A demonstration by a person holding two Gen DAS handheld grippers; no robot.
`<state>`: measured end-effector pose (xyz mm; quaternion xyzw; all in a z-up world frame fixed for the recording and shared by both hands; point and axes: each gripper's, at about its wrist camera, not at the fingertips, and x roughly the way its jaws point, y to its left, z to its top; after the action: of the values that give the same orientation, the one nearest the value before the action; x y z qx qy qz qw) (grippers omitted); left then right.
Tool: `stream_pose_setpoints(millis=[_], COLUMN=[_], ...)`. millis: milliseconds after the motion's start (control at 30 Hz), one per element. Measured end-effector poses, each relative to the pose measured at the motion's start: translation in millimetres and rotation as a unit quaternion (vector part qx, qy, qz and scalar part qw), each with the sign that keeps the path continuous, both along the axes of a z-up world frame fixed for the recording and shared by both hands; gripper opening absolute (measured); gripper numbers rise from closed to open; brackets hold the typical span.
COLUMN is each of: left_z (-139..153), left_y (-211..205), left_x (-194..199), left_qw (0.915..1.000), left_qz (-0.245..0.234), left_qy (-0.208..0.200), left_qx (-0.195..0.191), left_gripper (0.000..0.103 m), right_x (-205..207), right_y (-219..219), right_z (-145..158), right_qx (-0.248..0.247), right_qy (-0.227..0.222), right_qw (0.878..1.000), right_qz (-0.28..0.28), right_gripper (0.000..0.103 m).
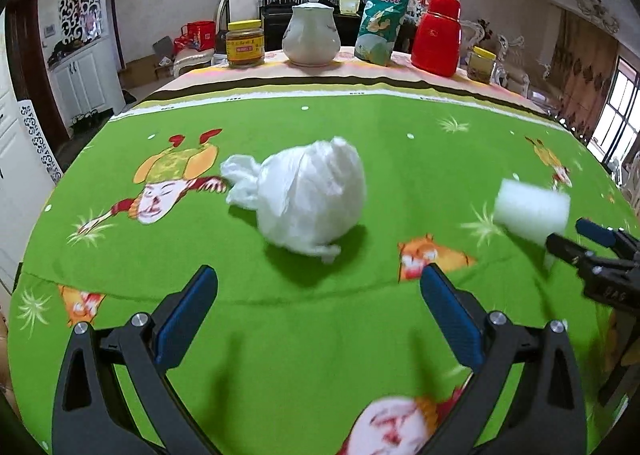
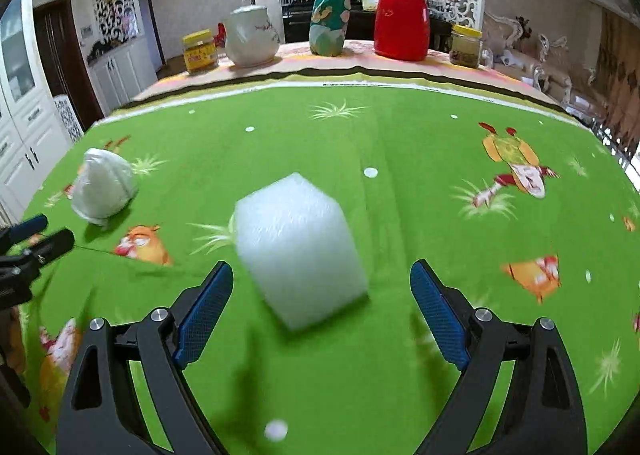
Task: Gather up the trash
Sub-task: 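Grasp the white plastic bag with the left tool while the right grasps the white foam cube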
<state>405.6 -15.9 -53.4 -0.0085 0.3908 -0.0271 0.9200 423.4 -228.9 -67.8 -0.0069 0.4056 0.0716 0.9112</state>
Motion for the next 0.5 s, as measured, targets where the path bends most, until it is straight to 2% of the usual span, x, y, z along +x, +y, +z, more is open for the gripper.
stream_pose_setpoints(millis=[167, 200, 233, 267, 433, 500], left_z=[-0.5, -0.8, -1.3, -2.0, -6.7, -11.9], left_y=[-6.2, -6.7, -7.6, -8.6, -11.8, -10.5], left_x=[29.9, 34.8, 41.7, 48.6, 75.4, 86.0], left_qw=[0.9997, 0.9996, 0.9994, 0.9992, 0.9974, 0.9966], left_qz=[0.023, 0.027, 0.032, 0.038, 0.070, 0.079], left_qy=[0.003, 0.005, 0.006, 0.008, 0.011, 0.018], left_qx=[-0.006, -0.008, -0.009, -0.009, 0.015, 0.013], left_gripper=[0.098, 0.098, 0.098, 0.098, 0.098, 0.094], right_x=[16.3, 16.7, 18.9, 16.4, 10.7, 10.1], right_y=[2.2, 3.3, 3.9, 4.8, 19.1, 25.5], right_z=[-10.7, -12.2, -13.7, -13.2, -9.8, -11.0], right_qx=[-0.002, -0.005, -0.004, 0.000, -0.040, -0.060], right_qy=[0.011, 0.008, 0.013, 0.012, -0.006, -0.007], right_qw=[1.000, 1.000, 1.000, 1.000, 0.999, 0.998], right_qz=[0.009, 0.013, 0.016, 0.021, 0.031, 0.033], right_gripper=[0.085, 0.079, 0.062, 0.057, 0.055, 0.055])
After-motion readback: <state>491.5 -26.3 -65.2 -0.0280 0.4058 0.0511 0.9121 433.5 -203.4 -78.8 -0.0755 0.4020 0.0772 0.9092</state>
